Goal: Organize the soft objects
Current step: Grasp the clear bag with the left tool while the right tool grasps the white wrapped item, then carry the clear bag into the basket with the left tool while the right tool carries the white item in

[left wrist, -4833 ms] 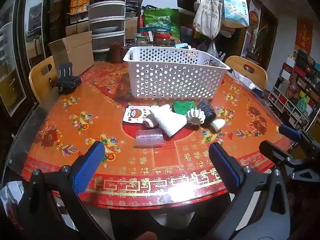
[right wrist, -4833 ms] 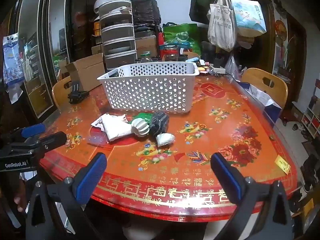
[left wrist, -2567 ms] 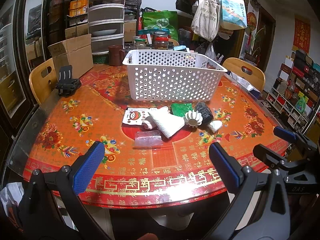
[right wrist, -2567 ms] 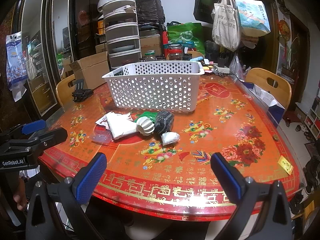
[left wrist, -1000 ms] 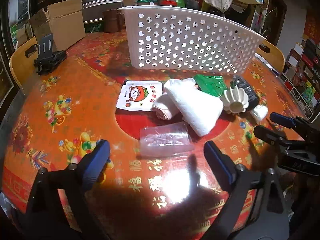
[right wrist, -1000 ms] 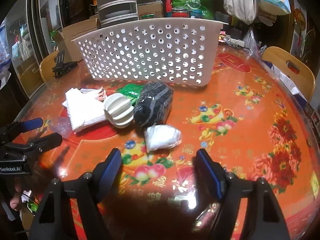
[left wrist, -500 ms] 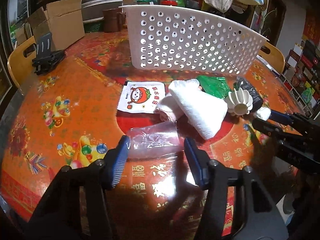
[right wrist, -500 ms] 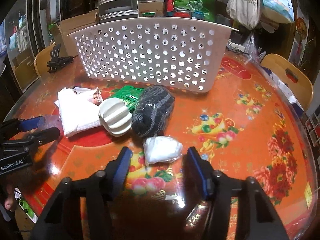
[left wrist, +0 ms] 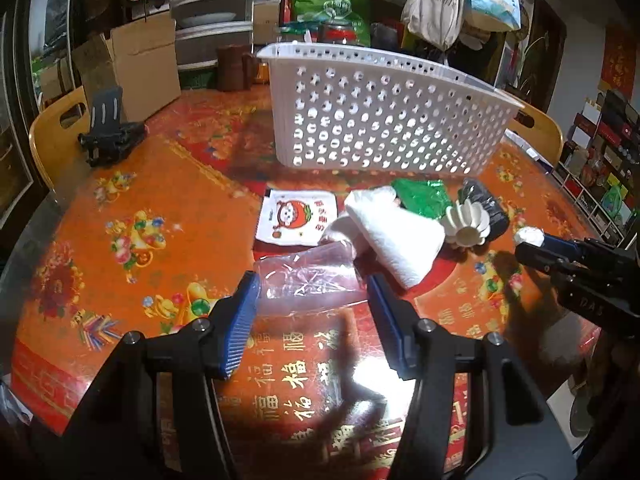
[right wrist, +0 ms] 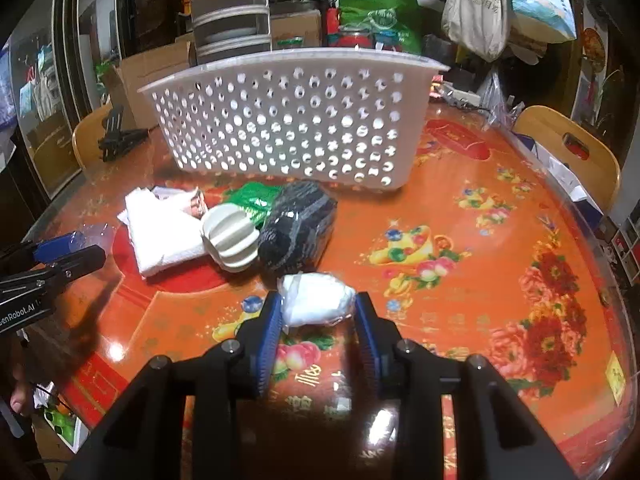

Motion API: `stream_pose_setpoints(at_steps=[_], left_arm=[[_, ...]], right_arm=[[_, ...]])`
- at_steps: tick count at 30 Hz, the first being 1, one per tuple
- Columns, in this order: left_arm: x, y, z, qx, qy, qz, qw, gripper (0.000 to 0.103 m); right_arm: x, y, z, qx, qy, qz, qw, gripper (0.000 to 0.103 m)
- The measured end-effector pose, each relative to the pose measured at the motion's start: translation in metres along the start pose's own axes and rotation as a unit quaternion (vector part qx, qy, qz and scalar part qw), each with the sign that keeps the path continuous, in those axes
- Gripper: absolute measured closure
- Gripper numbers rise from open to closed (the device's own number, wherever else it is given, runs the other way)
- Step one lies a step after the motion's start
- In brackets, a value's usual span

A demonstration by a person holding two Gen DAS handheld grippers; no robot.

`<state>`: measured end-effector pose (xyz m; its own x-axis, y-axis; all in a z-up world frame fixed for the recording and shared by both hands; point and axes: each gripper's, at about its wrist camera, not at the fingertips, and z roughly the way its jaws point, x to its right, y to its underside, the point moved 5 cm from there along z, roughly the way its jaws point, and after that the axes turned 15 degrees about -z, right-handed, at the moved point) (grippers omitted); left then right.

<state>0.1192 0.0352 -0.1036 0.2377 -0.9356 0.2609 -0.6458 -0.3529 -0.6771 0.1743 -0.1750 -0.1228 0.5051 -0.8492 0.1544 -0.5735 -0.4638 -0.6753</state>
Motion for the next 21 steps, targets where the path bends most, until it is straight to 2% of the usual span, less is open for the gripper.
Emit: stream_pose_setpoints(at_steps=[12,21], left_arm=[[0.027,-0.025,-0.027,0.040,0.003,0.009,0.9992,0.050],[0.052,-0.072,-0.053,0.081,0.022,0.020,0.9963,0.050]], right_arm=[[0.014,-0.026,-0.034,0.060,0.001,-0.012,0.998,0.067],[0.027,-0.063,-0.055,0.104,0.011,-0.025,0.994,0.067]])
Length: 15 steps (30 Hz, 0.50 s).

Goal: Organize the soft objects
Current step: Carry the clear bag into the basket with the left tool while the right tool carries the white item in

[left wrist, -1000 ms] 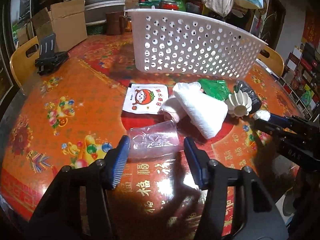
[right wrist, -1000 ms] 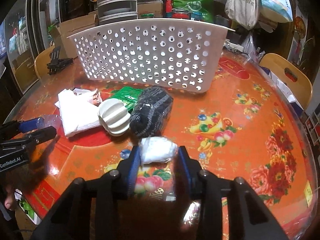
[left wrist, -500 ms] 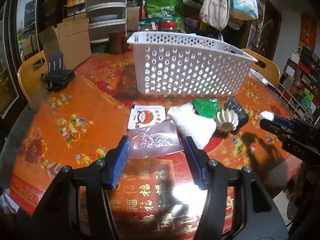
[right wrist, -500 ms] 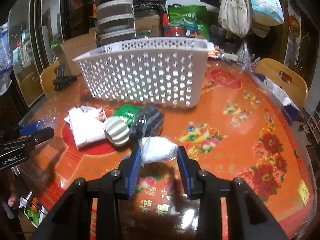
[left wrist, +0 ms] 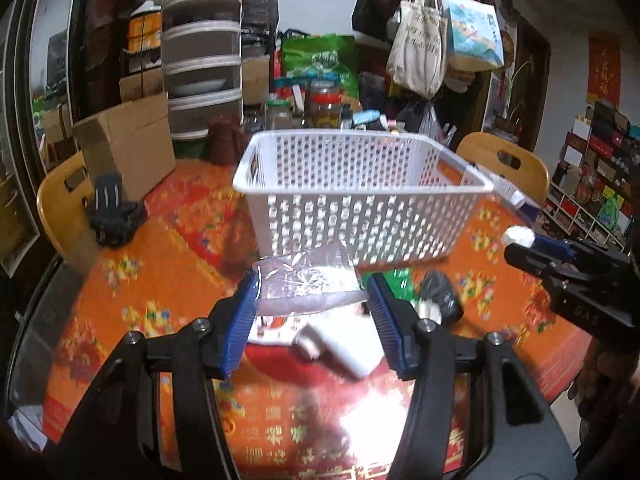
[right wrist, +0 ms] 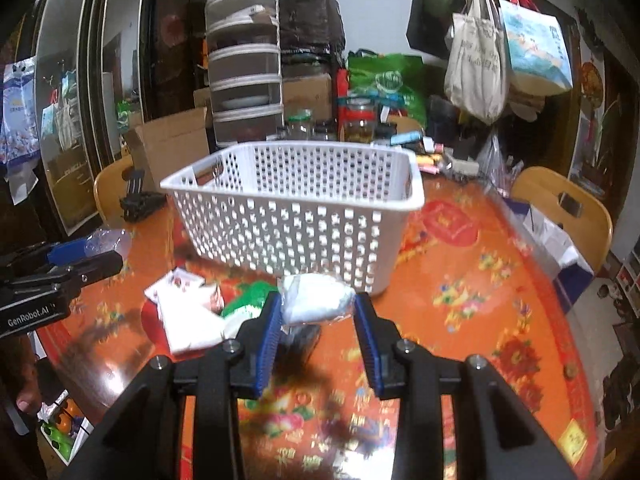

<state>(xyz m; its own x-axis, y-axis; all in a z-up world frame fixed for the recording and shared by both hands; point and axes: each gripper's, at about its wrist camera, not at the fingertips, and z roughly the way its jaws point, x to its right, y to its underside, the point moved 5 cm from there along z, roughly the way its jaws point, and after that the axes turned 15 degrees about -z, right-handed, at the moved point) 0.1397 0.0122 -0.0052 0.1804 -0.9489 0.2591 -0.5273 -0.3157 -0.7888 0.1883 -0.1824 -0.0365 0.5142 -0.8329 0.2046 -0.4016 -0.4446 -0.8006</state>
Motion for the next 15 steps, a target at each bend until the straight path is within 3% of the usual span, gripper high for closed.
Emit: stream_pose_setpoints(at_steps=[8,15], left_arm=[[0.022,-0.043,0.000,0.018,0.011,0.015,0.9997,0.050],[0.040,-0.073,0.014,0.014,0.017,0.023,0.9995,0.050]], right_arm=[[0.009,-0.036,0.000,0.026,-0.004,-0.011,1.000,0.067],[0.018,-0.058,0.014,0.021,-0.003,-0.013,1.000,0.067]])
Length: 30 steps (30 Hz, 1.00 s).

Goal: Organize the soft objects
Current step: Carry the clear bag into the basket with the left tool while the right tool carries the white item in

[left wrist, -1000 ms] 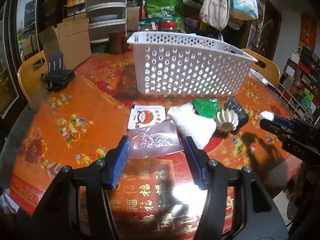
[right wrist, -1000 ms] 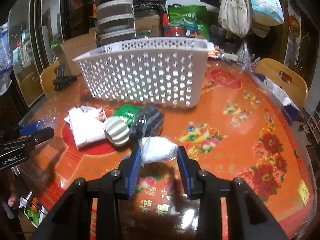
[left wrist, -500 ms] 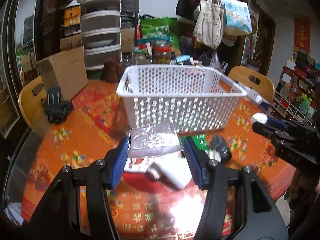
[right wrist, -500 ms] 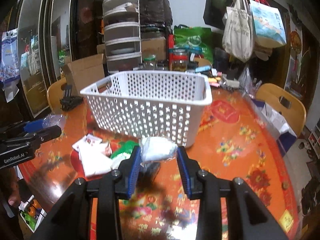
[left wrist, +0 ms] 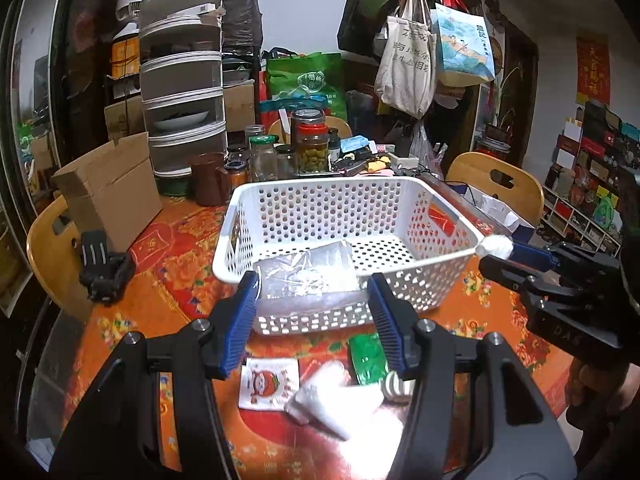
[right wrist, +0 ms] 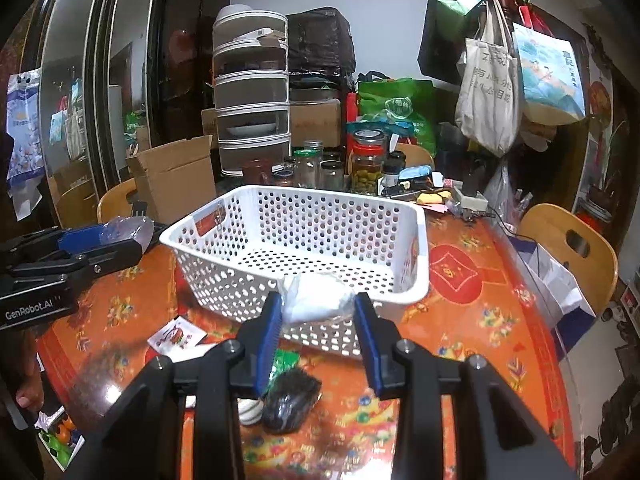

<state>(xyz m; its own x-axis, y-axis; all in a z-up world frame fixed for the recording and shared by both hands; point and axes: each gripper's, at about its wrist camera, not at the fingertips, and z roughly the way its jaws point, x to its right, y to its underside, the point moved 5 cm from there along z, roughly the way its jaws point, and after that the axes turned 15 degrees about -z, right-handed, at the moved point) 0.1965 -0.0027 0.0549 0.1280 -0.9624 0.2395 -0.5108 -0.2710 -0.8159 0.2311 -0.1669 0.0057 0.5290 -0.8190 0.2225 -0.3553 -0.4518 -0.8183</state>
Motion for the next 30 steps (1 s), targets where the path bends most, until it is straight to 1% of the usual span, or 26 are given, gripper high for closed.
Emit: stream_pose_setpoints(at_steps=[6,13,18,21,25,30], left_arm=[[0.002,-0.024,0.026,-0.013,-0.011,0.005,0.9998,0.050],[-0.001,-0.060,0.078,-0.055,-0.023,0.001,0.9982,0.050],[0.000,-0.073,0.116,-0.094,-0.030,0.002,0.9951,0.050],[0.001,-0.075,0.146,-0.129,-0.037,0.002,0.9910,0.050],[0.000,-0.071,0.182,-0.170,-0.048,-0.007,0.9843,0.050],[-0.001,-0.063,0.216,-0.210,-0.059,-0.015,0.9757,0.050]], right_arm=[[0.013,-0.018,0.022,-0.014,0.008,0.001,1.000,0.067],[0.028,-0.036,0.062,-0.045,0.014,0.011,0.999,0.067],[0.033,-0.042,0.091,-0.074,0.007,0.016,0.997,0.067],[0.033,-0.046,0.110,-0.101,-0.002,0.013,0.995,0.067],[0.036,-0.048,0.135,-0.145,-0.010,0.010,0.989,0.067],[0.041,-0.040,0.165,-0.200,-0.019,0.008,0.980,0.067]])
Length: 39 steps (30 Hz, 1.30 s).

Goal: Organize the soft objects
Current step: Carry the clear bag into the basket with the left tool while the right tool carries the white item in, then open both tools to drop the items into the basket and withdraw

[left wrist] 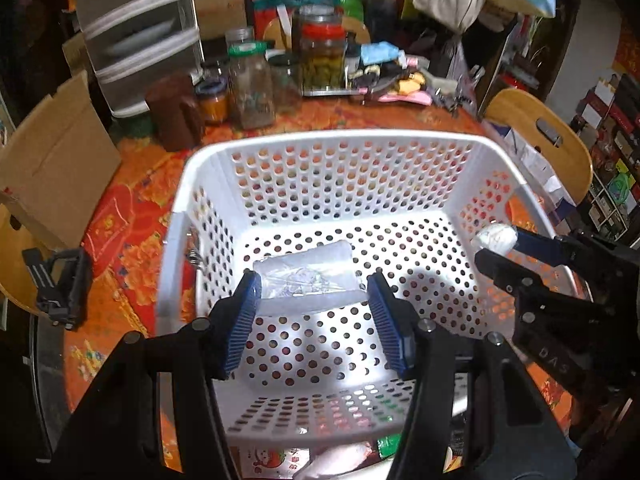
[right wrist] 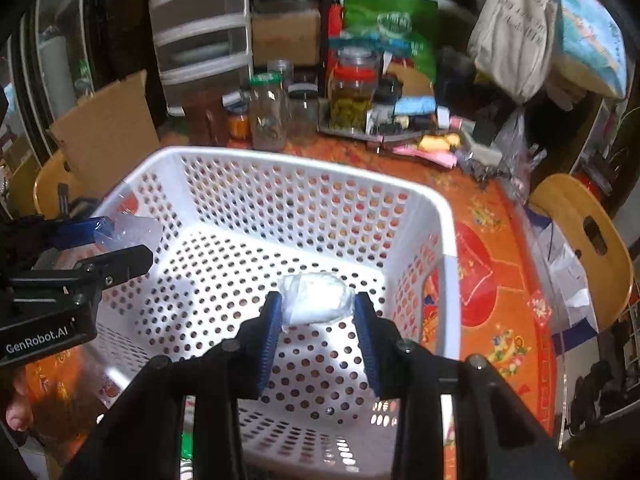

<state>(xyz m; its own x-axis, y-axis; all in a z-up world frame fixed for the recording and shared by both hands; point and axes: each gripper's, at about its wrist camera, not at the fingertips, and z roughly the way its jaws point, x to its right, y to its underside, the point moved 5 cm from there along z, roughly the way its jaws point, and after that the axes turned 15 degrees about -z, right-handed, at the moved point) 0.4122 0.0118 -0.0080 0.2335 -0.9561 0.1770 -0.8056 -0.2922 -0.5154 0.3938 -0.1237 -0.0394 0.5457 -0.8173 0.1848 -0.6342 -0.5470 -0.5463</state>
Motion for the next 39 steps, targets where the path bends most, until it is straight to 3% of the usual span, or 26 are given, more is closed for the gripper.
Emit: stream_pose_setpoints(at_steps=[6,18,24,27,29,30,31,35,39], left_arm=[[0.006,-0.001,0.037,-0.047,-0.011,0.004,0.9988,0.050],[-0.004,0.003,0.061,-0.065,-0.001,-0.019,0.9977,0.048],[0.000,0.004,0.053,-0.058,0.020,-0.016,0.9980,0.027],[0.002,0.003,0.042,-0.045,0.031,-0.014,0.9984,0.023],[0.002,0.000,0.030,-0.035,0.038,-0.016,0.9985,0.019],[0.002,-0.001,0.023,-0.029,0.041,-0.016,0.9986,0.018],[0.002,-0.001,0.017,-0.024,0.043,-0.015,0.9986,0.018],[0.000,0.001,-0.016,0.007,0.050,-0.004,0.9987,0.015],[-0.003,0.012,-0.056,0.049,0.047,0.014,0.9976,0.013]], right_arm=[[-0.002,0.000,0.026,-0.043,-0.003,-0.015,0.999,0.067],[-0.007,0.003,0.043,-0.063,-0.002,-0.031,0.998,0.067],[-0.006,0.002,0.039,-0.057,-0.011,-0.024,0.998,0.063],[-0.007,0.000,0.030,-0.046,-0.013,-0.022,0.999,0.051],[-0.005,-0.001,0.021,-0.036,-0.014,-0.015,0.999,0.031],[-0.003,-0.001,0.016,-0.030,-0.014,-0.013,0.999,0.013],[0.000,-0.001,0.009,-0.023,-0.011,-0.010,1.000,0.008],[0.009,0.004,-0.016,0.008,-0.018,0.008,1.000,0.008],[0.011,0.015,-0.042,0.038,-0.017,0.008,0.999,0.000]])
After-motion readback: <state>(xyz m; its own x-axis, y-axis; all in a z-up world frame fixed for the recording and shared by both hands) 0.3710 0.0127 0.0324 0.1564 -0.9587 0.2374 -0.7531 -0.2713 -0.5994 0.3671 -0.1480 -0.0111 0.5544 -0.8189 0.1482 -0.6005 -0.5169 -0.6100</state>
